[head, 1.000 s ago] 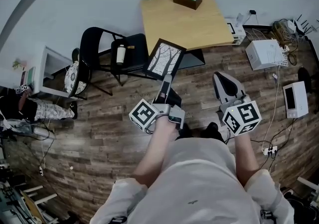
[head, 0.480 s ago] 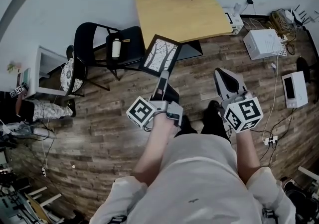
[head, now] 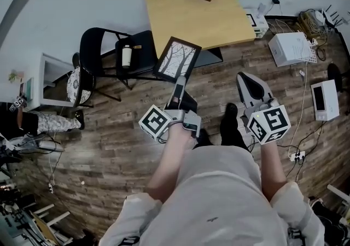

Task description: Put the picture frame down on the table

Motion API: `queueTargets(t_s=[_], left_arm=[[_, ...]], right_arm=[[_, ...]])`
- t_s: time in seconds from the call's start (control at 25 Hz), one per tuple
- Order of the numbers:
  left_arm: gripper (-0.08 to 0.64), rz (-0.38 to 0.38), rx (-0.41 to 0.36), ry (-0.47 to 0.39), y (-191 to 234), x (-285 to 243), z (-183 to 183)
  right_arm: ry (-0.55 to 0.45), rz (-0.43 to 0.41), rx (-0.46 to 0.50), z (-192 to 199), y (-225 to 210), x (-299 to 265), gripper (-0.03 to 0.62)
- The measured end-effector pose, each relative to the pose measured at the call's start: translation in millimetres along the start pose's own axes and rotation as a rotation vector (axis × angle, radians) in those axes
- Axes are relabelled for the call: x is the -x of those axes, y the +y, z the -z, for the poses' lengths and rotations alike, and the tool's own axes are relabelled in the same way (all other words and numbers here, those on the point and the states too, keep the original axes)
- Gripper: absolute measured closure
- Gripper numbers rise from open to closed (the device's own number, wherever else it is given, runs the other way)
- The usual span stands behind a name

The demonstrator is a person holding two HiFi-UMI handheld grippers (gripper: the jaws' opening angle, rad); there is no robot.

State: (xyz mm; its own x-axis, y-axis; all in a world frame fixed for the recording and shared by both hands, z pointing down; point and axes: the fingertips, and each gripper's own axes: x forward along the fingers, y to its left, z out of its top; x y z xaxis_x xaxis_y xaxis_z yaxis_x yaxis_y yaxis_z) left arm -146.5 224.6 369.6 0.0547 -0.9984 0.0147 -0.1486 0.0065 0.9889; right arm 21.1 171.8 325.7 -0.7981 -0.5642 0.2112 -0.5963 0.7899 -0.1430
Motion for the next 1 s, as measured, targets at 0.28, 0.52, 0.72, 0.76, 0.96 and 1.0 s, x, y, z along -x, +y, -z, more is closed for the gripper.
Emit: queueTargets(t_s=[0.28, 0.52, 0.72, 0.76, 0.96, 1.0], left_arm=[[0.492, -0.018, -0.007, -0.008, -4, -52, 5], [0.493, -0.025, 0.009, -0.022, -8, -99, 18], [0.492, -0.034, 0.0, -0.035, -11, -140, 35], [0.493, -0.034, 0.001, -0.038, -12, -147, 39], [0.492, -0.042, 0.003, -0.054, -10, -180, 57], [0.492, -0.047, 0.003, -0.059, -9, -185, 60]], right_arm=[[0.001, -0.005, -0.011, -12, -51, -22, 0.594], [-0.003, -0.019, -0.016, -24, -100, -37, 0.594], [-0.002, -0.039, -0.014, -33, -145, -47, 0.594], [0.0, -0.043, -0.015, -34, -154, -49, 0.594], [0.006, -0.066, -0.017, -34, -194, -59, 0.594], [0.008, -0.071, -0.018, -34, -200, -60, 0.594]])
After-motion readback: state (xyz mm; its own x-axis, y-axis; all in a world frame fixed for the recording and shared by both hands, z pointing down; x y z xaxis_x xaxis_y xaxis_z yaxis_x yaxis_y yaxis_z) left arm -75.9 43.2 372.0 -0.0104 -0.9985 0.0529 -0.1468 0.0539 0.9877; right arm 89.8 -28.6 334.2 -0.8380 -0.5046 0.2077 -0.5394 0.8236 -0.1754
